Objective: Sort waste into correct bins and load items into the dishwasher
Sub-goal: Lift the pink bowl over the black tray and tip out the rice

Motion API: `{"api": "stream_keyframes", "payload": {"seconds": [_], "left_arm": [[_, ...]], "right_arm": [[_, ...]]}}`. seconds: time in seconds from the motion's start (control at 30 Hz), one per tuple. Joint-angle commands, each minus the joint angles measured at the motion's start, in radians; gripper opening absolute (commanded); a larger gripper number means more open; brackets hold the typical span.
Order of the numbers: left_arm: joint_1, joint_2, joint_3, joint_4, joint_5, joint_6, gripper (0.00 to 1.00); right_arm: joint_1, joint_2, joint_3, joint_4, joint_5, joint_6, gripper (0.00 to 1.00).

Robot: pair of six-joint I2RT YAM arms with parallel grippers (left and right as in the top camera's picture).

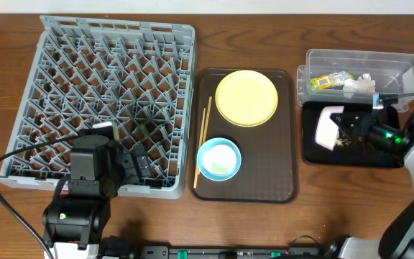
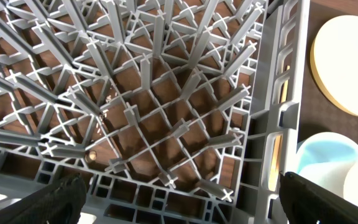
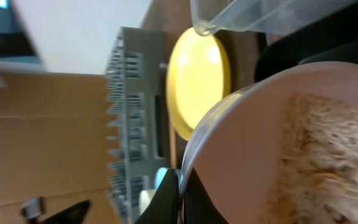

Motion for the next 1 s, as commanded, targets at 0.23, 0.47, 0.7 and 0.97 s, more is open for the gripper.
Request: {"api": "stream_keyframes", "payload": {"seconds": [0.23,0.47,0.7,0.97], "left_arm": [[0.000,-0.001,0.022,-0.003,0.002,0.017,0.99],[0.000,-0.001,0.022,-0.003,0.002,0.017,0.99],[0.000,-0.001,0.022,-0.003,0.002,0.017,0.99],[0.000,-0.001,0.022,-0.003,0.002,0.017,0.99]], "right_arm": [[-0.113,0.174,-0.002,0.090,-0.347,-0.020,0.01],[-0.182,0.230,-0.002,0.131,-0.388,-0.011,0.01],[-0.289,0.235,-0.002,0.136,-0.389,0.000,0.01],[-0.377,0.235,-0.002,0.233,-0.389,0.116,0.01]]}}
